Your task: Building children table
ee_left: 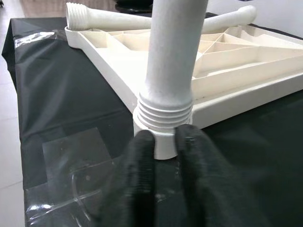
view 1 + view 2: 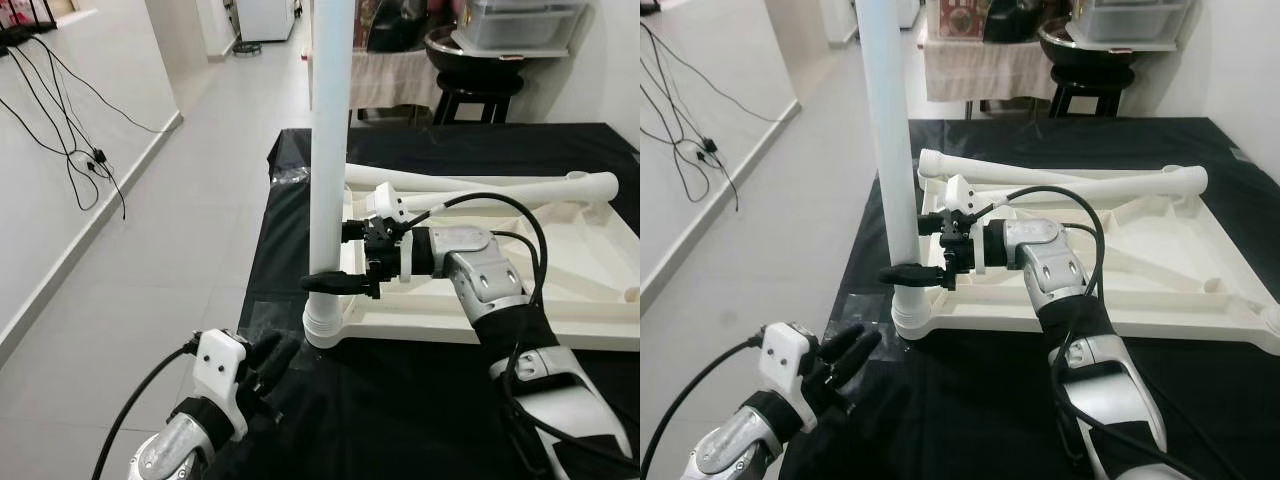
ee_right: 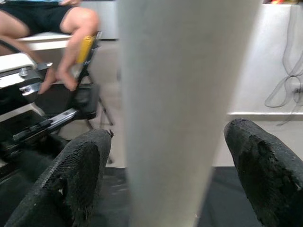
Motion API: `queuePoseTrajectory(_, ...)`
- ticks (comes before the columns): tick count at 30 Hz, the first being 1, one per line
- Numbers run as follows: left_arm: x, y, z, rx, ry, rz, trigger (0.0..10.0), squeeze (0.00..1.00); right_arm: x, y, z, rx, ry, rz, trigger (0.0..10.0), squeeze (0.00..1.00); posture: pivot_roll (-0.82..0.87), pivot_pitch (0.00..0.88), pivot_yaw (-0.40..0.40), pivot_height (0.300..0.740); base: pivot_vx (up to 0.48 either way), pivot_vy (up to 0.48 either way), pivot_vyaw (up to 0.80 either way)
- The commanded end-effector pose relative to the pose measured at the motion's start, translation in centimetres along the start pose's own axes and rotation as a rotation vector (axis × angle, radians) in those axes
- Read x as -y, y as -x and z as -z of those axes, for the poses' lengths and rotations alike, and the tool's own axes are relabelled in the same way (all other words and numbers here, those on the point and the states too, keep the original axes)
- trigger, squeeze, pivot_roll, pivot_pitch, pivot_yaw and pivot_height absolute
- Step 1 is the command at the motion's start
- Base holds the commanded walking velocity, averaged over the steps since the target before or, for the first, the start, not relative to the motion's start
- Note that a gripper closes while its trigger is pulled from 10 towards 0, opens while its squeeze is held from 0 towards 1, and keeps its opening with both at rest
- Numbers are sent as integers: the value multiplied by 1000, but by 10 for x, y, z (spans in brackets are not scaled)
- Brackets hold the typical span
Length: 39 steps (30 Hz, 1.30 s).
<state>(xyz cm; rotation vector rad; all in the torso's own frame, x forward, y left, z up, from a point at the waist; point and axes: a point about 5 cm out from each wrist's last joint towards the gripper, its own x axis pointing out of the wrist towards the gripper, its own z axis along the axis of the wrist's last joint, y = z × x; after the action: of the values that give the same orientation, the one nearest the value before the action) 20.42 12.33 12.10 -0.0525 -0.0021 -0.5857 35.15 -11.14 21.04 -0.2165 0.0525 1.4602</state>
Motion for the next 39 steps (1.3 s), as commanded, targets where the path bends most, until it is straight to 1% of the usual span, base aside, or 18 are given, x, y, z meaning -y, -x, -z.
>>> queuePoseTrajectory(1, -1, 0, 2, -16, -47, 5, 0, 0, 2, -8, 4, -25, -25, -62, 10000, 0, 5, 20, 11, 740, 0, 0, 0)
queuePoseTrajectory(9, 0, -1, 2, -14, -55, 2, 0, 0, 0, -13, 9, -29, -44, -110, 10000, 0, 9, 21, 8, 740, 0, 0, 0)
queuePoseTrajectory(10, 0, -2, 3, -14, -54, 0, 0, 0, -4, -16, 13, -19, -57, -145, 0, 0, 12, 21, 8, 740, 0, 0, 0)
queuePoseTrajectory(13, -1, -2, 3, -13, -53, -2, 0, 0, -6, -17, 16, -15, -68, -176, 0, 0, 12, 21, 9, 740, 0, 0, 0)
queuePoseTrajectory(14, -1, -3, 4, -12, -42, -2, 10000, 0, -6, -15, 18, -5, -73, -185, 0, 0, 7, 23, 8, 740, 0, 0, 0)
queuePoseTrajectory(18, -2, -4, 3, -3, -22, -10, 10000, 0, -5, -4, 20, 16, -69, -152, 0, 0, -7, 31, 10, 740, 0, 0, 0)
queuePoseTrajectory(22, -3, -3, 3, 6, -8, -16, 10000, 0, -7, 21, 25, 24, -57, -83, 0, 0, -20, 40, 13, 740, 0, 0, 0)
queuePoseTrajectory(24, -3, -3, 3, 6, -8, -16, 10000, 0, -7, 21, 25, 24, -57, -83, 0, 0, -20, 40, 13, 740, 0, 0, 0)
queuePoseTrajectory(27, -3, 0, 3, 9, 3, -12, 10000, 0, -22, 32, 37, 4, -61, 31, 0, 0, -41, 52, 7, 740, 0, 0, 0)
queuePoseTrajectory(28, -4, 1, 3, 7, 8, -9, 10000, 0, -22, 9, 50, 24, -120, 413, 0, 0, -62, 59, 14, 740, 0, 0, 0)
queuePoseTrajectory(29, -5, 2, 2, 7, 12, -7, 10000, 0, -24, 0, 58, 26, -177, 713, 0, 0, -64, 64, 15, 740, 0, 0, 0)
queuePoseTrajectory(31, -5, 2, 2, 7, 12, -7, 10000, 0, -24, 0, 58, 26, -177, 713, 0, 0, -64, 64, 15, 740, 0, 0, 0)
queuePoseTrajectory(32, -5, 2, 3, 6, 21, -3, 10000, 0, -50, -13, 75, -2, -299, 814, 0, 0, -61, 72, 19, 740, 0, 0, 0)
queuePoseTrajectory(33, -5, 2, 3, 1, 25, 3, 10000, 0, -72, -24, 83, -50, -296, 786, 0, 0, -68, 56, 30, 740, 0, 0, 0)
queuePoseTrajectory(34, -5, 2, 4, -3, 26, 7, 10000, 0, -87, -33, 87, -75, -277, 690, 0, 0, -68, 56, 30, 740, 0, 0, 0)
queuePoseTrajectory(36, -5, 2, 4, -6, 27, 10, 10000, 0, -84, -31, 85, -70, -267, 679, 0, 0, -61, 57, 24, 740, 0, 0, 0)
queuePoseTrajectory(38, -4, 2, 5, -10, 27, 13, 10000, 0, -69, -23, 82, -51, -253, 718, 0, 0, -56, 57, 17, 740, 0, 0, 0)
queuePoseTrajectory(39, -4, 2, 5, -10, 27, 13, 10000, 0, -69, -23, 82, -51, -253, 718, 0, 0, -56, 57, 17, 740, 0, 0, 0)
